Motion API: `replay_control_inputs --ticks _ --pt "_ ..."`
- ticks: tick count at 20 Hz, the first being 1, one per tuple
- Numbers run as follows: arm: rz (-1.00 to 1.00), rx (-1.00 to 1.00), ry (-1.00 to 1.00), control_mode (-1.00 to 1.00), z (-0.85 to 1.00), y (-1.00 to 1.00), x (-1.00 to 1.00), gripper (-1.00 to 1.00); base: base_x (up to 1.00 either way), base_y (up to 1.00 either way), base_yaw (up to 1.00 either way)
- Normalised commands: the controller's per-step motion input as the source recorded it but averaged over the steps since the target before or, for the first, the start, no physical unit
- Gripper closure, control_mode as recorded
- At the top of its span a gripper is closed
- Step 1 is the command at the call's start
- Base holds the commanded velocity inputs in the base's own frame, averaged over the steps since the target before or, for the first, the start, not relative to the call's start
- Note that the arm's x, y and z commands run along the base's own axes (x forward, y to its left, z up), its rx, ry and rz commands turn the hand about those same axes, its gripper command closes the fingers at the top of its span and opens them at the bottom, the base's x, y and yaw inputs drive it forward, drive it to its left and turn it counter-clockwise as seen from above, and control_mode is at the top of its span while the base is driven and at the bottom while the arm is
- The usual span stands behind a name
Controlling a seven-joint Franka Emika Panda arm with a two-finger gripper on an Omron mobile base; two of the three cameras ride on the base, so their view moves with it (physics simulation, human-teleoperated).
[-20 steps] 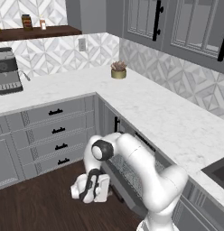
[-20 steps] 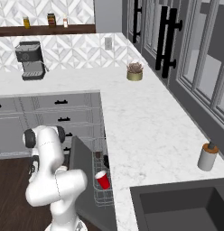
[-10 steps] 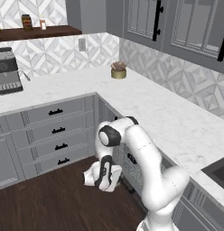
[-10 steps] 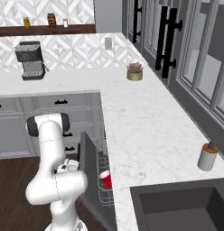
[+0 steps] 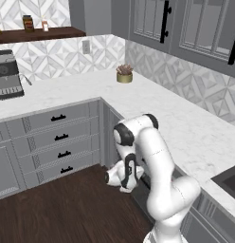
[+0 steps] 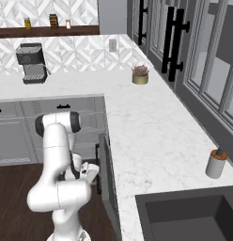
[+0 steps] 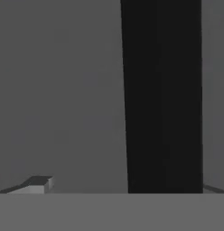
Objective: Pick up the cup and bowl from the counter, place them in the dishwasher, and close the dishwasher door.
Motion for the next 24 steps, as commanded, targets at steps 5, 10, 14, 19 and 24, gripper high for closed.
replay_control_inputs --ticks 5,10,14,19,24 --pt "0.00 -0.48 -0.17 -1.00 -0.17 -1.00 0.37 -1.00 0.00 0.00 0.00" --pt "0.00 -0.54 -0.29 -1.00 -0.30 -1.00 0.28 -1.00 0.00 0.00 0.00" --pt "0.00 -0.61 -0.48 -1.00 -0.63 -1.00 0.22 -1.00 0.00 0.00 0.00" --pt "-0.01 -0.68 -0.66 -1.00 -0.76 -0.71 0.06 -1.00 0.00 0.00 0.00" --pt "-0.12 -0.80 -0.84 -1.00 -0.76 -0.07 0.00 -1.00 0.00 0.00 0.00"
